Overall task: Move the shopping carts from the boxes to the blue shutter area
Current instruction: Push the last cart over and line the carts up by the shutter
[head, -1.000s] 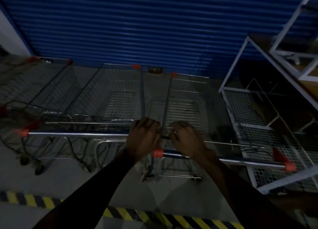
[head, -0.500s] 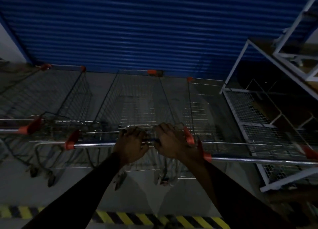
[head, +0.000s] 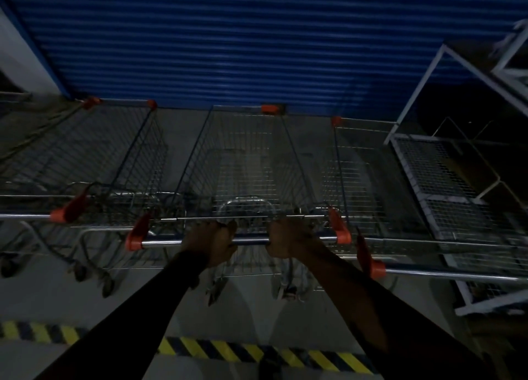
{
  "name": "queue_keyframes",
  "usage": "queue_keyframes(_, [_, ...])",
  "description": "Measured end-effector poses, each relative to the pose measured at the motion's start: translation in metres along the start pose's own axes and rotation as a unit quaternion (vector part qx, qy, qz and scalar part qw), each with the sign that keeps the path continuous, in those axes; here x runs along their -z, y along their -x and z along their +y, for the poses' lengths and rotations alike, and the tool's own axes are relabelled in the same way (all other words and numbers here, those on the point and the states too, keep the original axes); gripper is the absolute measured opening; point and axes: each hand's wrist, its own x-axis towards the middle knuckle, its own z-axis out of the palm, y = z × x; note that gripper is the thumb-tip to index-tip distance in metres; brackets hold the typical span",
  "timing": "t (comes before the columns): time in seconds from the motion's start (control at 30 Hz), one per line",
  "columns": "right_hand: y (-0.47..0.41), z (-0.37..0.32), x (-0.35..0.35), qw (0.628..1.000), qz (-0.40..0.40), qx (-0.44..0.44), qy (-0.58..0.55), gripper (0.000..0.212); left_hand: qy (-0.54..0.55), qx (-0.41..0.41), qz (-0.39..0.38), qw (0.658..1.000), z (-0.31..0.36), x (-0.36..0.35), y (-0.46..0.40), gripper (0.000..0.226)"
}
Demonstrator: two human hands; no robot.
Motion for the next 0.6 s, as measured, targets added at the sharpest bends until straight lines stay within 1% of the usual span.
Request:
queue_keyframes(0.13, [0.007,-0.01,-0.003,0.999,0.032,-0.011,0.021,0.035,-0.005,-0.009,0.012,1.0,0.0,0.0,0.007,0.042])
queue_keyframes(0.23, [0.015,-0.019,-0.009,0.998,0.047,-0.011,0.027,0.033,-0.013,-0.009,0.037,0.999,-0.005,-0.004,0.018,0.043])
queue_keyframes(0.37, [0.024,-0.033,-0.019,0.997,0.07,-0.031,0.033,0.031,-0.053,-0.016,0.074,0.996,-0.009,-0.012,0.033,0.05])
queue_keyframes(0.47, [0.029,-0.039,-0.023,0.994,0.081,-0.046,0.048,0.032,-0.052,-0.036,0.079,0.995,-0.009,-0.013,0.037,0.049])
queue_keyframes(0.6, [0.036,-0.042,-0.026,0.993,0.087,-0.059,0.061,0.032,-0.042,-0.039,0.078,0.995,-0.01,-0.013,0.042,0.048])
